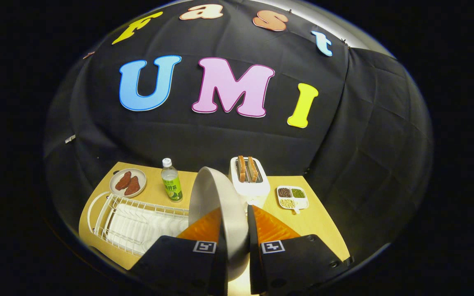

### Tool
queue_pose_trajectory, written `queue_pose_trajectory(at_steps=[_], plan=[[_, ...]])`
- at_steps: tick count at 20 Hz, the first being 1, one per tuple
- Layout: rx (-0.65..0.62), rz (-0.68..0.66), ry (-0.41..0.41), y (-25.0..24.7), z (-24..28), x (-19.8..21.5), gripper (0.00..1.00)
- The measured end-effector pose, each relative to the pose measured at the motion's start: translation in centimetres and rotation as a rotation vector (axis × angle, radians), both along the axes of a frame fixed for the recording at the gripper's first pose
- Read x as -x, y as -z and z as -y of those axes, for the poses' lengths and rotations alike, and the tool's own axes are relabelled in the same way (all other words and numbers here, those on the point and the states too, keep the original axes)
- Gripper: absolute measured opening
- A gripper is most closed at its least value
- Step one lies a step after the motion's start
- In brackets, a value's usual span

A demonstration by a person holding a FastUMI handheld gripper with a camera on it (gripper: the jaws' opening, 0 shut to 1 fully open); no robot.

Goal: Take the plate from the dish rack, then take the spoon from the basket and place it into the plate.

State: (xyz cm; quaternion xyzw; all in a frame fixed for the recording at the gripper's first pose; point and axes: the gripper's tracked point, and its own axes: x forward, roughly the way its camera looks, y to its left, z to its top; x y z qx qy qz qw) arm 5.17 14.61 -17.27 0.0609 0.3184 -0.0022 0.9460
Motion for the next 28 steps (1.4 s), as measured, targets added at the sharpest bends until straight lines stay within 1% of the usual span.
queue_pose_trajectory(at_steps=[1, 2, 6, 11, 14, 16, 19, 23, 25, 28], plan=[[-0.019, -0.01, -0.004, 0.5, 0.4, 0.9, 0.25], [-0.039, -0.021, -0.007, 0.4, 0.9, 1.9, 0.23], [-0.132, -0.089, -0.009, 2.4, 2.7, 6.0, 0.23], [-0.241, -0.225, -0.002, 7.0, 4.3, 12.1, 0.23], [-0.338, -0.306, 0.006, 9.6, 4.2, 16.1, 0.23], [-0.372, -0.356, 0.009, 11.5, 4.6, 18.5, 0.23], [-0.407, -0.403, 0.011, 14.5, 4.8, 20.5, 0.23], [-0.489, -0.482, 0.014, 18.3, 4.1, 22.3, 0.23], [-0.532, -0.513, 0.021, 20.1, 3.8, 22.6, 0.23], [-0.603, -0.545, 0.002, 21.6, 2.5, 22.6, 0.23]])
